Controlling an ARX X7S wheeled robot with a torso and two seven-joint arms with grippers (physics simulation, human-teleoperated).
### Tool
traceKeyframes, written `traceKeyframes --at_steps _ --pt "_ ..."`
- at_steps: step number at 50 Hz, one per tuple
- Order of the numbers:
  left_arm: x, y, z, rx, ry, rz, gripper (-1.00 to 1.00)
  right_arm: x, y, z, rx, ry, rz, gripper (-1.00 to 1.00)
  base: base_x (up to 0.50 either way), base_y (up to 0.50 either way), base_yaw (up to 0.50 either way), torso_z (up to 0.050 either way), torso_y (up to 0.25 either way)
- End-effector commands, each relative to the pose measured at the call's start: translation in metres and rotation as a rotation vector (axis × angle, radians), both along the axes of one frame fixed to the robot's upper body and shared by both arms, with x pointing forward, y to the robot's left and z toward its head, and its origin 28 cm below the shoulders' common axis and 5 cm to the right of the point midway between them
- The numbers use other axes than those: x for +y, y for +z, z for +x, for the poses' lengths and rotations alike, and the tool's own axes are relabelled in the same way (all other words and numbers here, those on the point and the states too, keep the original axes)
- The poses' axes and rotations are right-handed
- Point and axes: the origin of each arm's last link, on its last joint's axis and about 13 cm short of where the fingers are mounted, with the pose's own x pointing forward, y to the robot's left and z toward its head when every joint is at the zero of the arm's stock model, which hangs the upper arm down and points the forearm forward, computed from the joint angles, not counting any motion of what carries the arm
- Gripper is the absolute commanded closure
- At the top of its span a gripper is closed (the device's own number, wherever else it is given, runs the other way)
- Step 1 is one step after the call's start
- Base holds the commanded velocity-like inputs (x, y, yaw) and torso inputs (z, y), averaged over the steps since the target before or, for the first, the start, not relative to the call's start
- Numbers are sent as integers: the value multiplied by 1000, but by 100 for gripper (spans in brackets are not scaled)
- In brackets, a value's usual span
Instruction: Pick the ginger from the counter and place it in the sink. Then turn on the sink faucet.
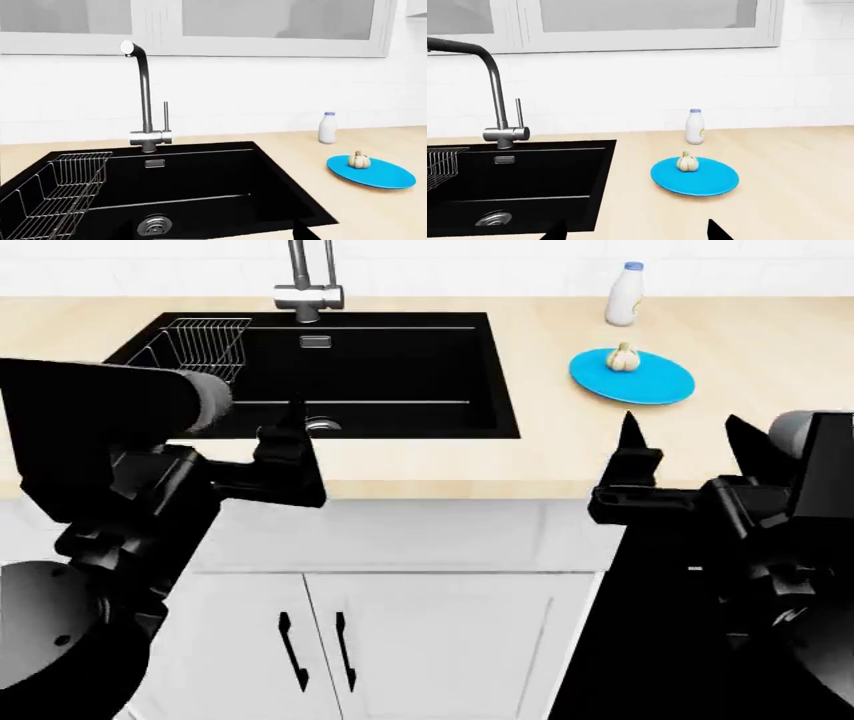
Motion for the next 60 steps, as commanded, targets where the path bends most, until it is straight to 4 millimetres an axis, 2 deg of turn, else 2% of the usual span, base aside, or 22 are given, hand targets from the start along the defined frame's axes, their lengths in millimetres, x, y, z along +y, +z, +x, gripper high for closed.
traceKeyframes --at_steps 1,8,14,22,26,30,31,38,48,60 --pt "-8 80 26 -68 -16 49 -100 -13 74 20 -67 -33 -49 -100 0 0 0 0 0" --pt "-13 119 42 -106 -8 24 -100 -16 108 42 -69 -28 -67 -100 0 0 0 0 0" --pt "-15 138 80 -97 19 7 -100 -19 131 69 -61 -1 -71 -100 0 0 0 0 0" --pt "-22 172 115 -107 67 41 -100 -17 159 116 -50 -24 -137 -100 0 0 0 0 0" --pt "-23 182 117 -122 72 47 -100 -15 176 124 -56 28 -136 -100 0 0 0 0 0" --pt "-24 183 116 -103 70 45 -100 -15 187 122 -50 44 -107 -100 0 0 0 0 0" --pt "-23 183 114 -123 20 10 -100 -15 188 122 -47 44 -106 -100 0 0 0 0 0" --pt "-21 187 119 -88 76 21 -100 -15 205 124 -39 37 -79 -100 0 0 0 50 0" --pt "-20 186 119 -90 80 23 -100 -15 201 126 -25 41 -82 -100 0 0 0 50 0" --pt "-20 177 123 -76 79 28 -100 -15 193 131 -8 58 -91 -100 494 0 0 50 0"
